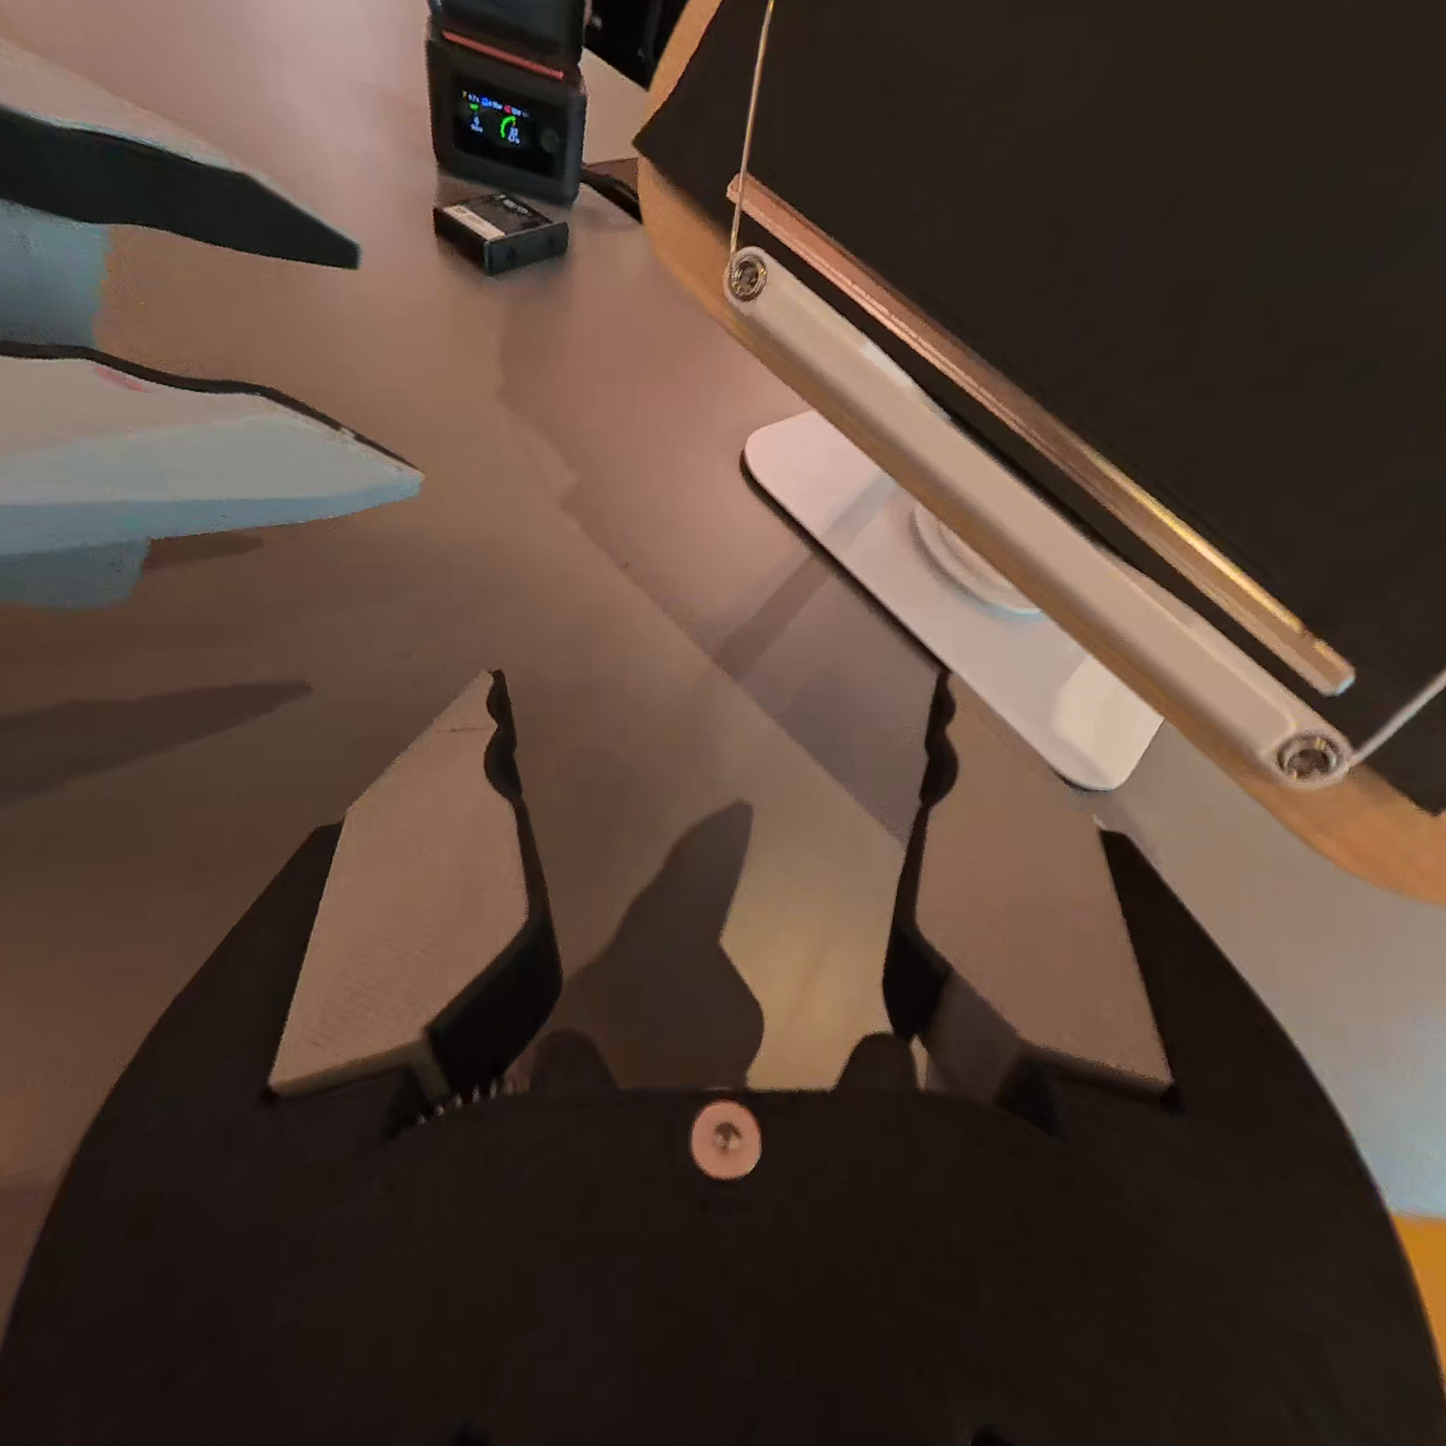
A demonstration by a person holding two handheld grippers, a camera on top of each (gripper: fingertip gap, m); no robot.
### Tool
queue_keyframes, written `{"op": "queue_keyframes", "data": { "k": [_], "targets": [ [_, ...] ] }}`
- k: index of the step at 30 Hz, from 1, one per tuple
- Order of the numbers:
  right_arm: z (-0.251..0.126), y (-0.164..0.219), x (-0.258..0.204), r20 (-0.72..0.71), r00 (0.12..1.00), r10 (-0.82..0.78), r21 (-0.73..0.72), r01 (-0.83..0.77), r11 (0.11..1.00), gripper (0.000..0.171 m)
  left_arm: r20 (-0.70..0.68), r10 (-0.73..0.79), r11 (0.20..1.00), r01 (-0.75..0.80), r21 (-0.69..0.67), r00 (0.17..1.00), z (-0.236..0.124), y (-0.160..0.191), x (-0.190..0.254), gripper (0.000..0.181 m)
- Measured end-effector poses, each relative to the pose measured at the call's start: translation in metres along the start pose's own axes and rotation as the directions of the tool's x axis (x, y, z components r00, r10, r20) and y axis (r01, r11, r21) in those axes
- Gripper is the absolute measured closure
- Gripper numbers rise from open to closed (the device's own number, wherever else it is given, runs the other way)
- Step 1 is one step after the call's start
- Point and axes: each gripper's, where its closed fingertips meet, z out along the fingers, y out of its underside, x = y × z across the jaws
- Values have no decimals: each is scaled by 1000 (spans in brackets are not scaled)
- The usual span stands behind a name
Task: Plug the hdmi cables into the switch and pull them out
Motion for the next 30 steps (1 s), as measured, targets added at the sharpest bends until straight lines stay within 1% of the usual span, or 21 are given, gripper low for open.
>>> {"op": "queue_keyframes", "data": {
  "k": [1, 3, 4, 5, 6, 8, 13, 19, 23, 26, 30],
  "targets": [
    [6, -1, 3, 0, 1000, -14, 6, 14, 1000, 69, -20, 4, 1000, -4, 3, 1000, 8, -1, -2, 133],
    [17, 4, 4, 37, 999, -11, -28, 12, 1000, 64, -94, -10, 1000, 9, -13, 996, 16, 2, 0, 121],
    [20, 7, 1, 70, 998, 6, -51, -3, 999, 59, -151, -45, 999, 42, -20, 987, 16, 2, 4, 114],
    [21, 8, 0, 93, 995, 22, -61, -16, 998, 59, -188, -92, 996, 88, -31, 978, 14, 3, 6, 107],
    [20, 8, -1, 107, 994, 37, -63, -31, 998, 60, -206, -130, 991, 124, -39, 970, 13, 3, 6, 108],
    [17, 7, -2, 121, 991, 56, -50, -50, 997, 63, -219, -143, 990, 138, -39, 965, 13, 3, 7, 115],
    [13, 6, 0, 125, 988, 94, -37, -90, 995, 62, -219, -103, 995, 96, -43, 970, 13, 4, 11, 112],
    [8, 4, 1, 112, 988, 108, -14, -107, 994, 63, -203, -92, 994, 101, 34, 975, 3, -5, 7, 112],
    [2, 3, 0, 95, 992, 83, 7, -84, 996, 67, -166, -75, 990, 94, 109, 983, -11, -11, 0, 126],
    [-1, 5, -2, 106, 990, 91, 6, -92, 996, 69, -127, -86, 985, 103, 135, 988, -21, -13, -4, 131],
    [-4, 7, -5, 144, 982, 123, -8, -123, 992, 70, -140, -97, 983, 116, 140, 985, -31, -14, 2, 132]
  ]
}}
